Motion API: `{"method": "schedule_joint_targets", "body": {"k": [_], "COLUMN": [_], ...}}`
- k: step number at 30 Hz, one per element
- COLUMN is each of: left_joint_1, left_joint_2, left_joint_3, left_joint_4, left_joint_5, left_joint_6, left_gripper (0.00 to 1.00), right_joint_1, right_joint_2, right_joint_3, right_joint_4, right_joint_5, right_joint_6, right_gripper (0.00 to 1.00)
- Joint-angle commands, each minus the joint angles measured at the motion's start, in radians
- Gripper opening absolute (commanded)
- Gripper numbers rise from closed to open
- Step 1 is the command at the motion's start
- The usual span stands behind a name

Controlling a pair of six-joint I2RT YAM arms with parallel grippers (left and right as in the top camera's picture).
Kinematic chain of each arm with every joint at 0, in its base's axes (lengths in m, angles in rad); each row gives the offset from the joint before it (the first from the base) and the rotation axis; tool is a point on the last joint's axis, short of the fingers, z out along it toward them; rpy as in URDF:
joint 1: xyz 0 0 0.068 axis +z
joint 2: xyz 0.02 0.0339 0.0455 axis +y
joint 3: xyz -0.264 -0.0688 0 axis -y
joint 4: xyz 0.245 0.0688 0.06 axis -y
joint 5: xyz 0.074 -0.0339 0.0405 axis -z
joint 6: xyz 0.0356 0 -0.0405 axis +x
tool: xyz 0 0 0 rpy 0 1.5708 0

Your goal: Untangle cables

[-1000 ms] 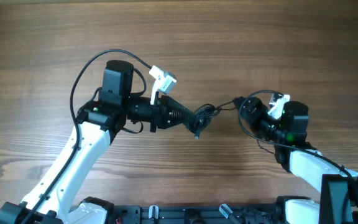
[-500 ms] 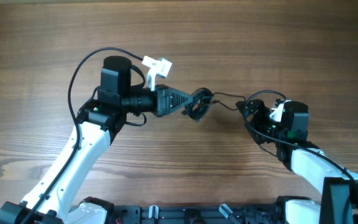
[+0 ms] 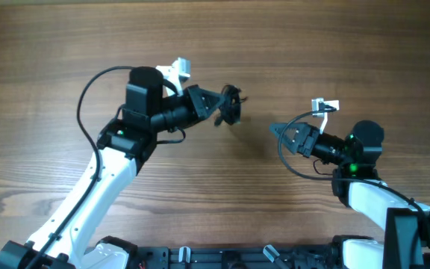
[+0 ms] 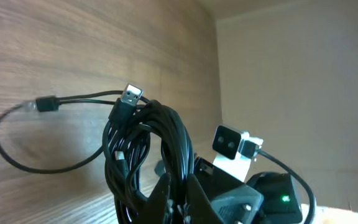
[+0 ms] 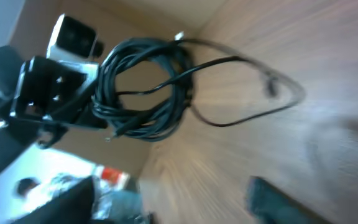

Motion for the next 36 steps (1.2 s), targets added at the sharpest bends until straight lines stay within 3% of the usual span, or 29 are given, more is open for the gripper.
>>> {"method": "schedule_joint_targets", "body": {"k": [1, 5, 9, 13, 19, 22, 24, 27, 29, 31, 32, 35, 36], "left_joint_1": [-0.035, -0.094, -0.14, -0.154, -0.171, -0.171, -0.171, -0.171, -0.171, -0.171, -0.171, -0.151, -0.13], "left_joint_2": [-0.014, -0.014, -0.014, -0.014, -0.014, -0.014, -0.014, -0.014, -0.014, -0.014, -0.014, -0.014, -0.014], "left_joint_3": [0.007, 0.007, 0.007, 0.007, 0.007, 0.007, 0.007, 0.007, 0.007, 0.007, 0.007, 0.007, 0.007], "left_joint_4": [0.009, 0.008, 0.008, 0.008, -0.037, -0.095, -0.086, -0.058, -0.004, 0.007, -0.001, -0.015, -0.016], "left_joint_5": [0.002, -0.035, -0.093, -0.092, -0.091, -0.055, 0.048, 0.124, 0.143, 0.164, 0.164, 0.151, 0.148], "left_joint_6": [0.047, 0.125, 0.129, 0.159, 0.231, 0.293, 0.328, 0.327, 0.265, 0.247, 0.248, 0.248, 0.248], "left_gripper": [0.04, 0.04, 0.04, 0.04, 0.04, 0.04, 0.04, 0.04, 0.04, 0.04, 0.04, 0.04, 0.04], "right_joint_1": [0.072, 0.163, 0.182, 0.182, 0.181, 0.182, 0.182, 0.182, 0.182, 0.182, 0.182, 0.182, 0.181], "right_joint_2": [0.004, 0.004, 0.004, 0.004, 0.004, 0.004, 0.004, 0.004, 0.004, 0.004, 0.004, 0.004, 0.004], "right_joint_3": [0.001, 0.001, 0.001, 0.001, 0.001, 0.001, 0.001, 0.001, 0.001, 0.001, 0.001, 0.001, 0.001], "right_joint_4": [0.022, 0.041, 0.128, 0.151, 0.151, 0.15, 0.148, 0.145, 0.1, 0.057, 0.058, 0.063, 0.059], "right_joint_5": [-0.08, 0.001, 0.021, 0.046, 0.095, 0.148, 0.195, 0.216, 0.249, 0.283, 0.282, 0.252, 0.236], "right_joint_6": [0.126, 0.314, 0.448, 0.499, 0.523, 0.515, 0.489, 0.472, 0.441, 0.438, 0.438, 0.407, 0.396], "right_gripper": [0.61, 0.59, 0.42, 0.34, 0.04, 0.04, 0.04, 0.05, 0.05, 0.2, 0.37, 1.0, 1.0]}}
